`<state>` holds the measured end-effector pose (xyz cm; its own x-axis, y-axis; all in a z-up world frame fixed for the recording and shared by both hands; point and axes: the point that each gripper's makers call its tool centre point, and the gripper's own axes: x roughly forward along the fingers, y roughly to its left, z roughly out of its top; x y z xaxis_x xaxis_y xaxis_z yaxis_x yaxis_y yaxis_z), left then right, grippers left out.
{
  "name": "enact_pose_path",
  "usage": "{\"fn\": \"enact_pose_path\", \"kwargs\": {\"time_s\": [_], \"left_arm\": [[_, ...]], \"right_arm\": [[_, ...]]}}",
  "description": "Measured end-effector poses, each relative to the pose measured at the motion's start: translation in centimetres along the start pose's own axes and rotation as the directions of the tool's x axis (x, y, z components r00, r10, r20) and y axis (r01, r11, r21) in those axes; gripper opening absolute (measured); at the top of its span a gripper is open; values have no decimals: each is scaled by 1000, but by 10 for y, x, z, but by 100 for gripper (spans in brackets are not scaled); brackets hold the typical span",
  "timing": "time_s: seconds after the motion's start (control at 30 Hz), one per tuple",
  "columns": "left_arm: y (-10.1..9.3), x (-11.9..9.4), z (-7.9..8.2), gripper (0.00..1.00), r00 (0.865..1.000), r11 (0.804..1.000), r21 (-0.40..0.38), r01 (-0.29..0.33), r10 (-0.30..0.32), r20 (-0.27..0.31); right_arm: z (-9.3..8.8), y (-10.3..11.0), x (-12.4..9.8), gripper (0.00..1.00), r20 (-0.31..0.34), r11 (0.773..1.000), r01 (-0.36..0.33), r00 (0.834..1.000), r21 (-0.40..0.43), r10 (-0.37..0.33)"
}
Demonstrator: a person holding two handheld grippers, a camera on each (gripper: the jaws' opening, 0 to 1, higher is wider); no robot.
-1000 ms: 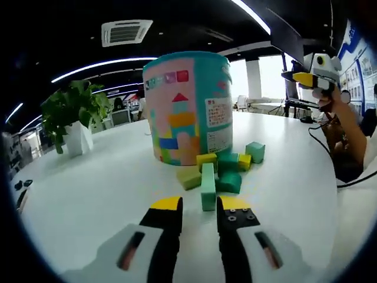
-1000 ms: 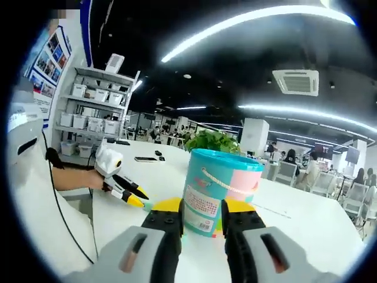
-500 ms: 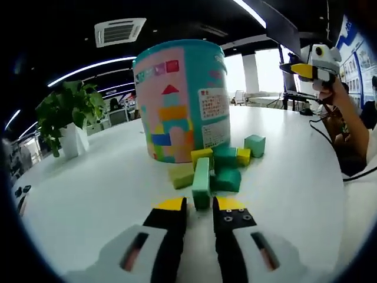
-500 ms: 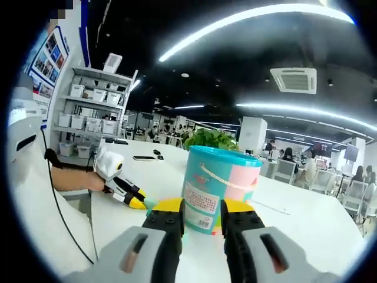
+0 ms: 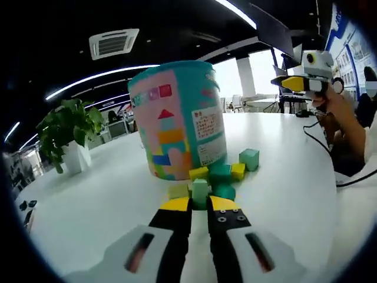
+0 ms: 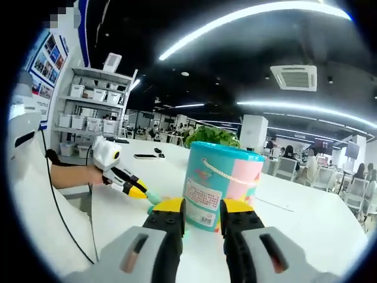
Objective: Arrange the toys in the designated storage area by placing each visible toy with the group until no toy remains scattered across the table.
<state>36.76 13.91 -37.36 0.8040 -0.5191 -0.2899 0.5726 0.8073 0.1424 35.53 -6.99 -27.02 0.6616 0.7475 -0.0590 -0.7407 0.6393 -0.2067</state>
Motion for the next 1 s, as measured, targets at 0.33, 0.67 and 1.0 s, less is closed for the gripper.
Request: {"fn": "enact_pose_path", "kwargs": {"time_s": [0.33,0.67,1.0], "left_arm": [[5,4,16,10,1000,1000,-25,-2,2,28],[5,8,5,21,1000,999,-53,-7,7,4],[10,13,8,10,999,993,-115,11,-7,37]], "right_arm": [[-3,0,1,23,-5,1000,-4,1000,6,4],[-5,1,3,23,-10,1000,-5,1000,3,5],[-8,2,4,23,-14,1000,-1,1000,1,1]]}}
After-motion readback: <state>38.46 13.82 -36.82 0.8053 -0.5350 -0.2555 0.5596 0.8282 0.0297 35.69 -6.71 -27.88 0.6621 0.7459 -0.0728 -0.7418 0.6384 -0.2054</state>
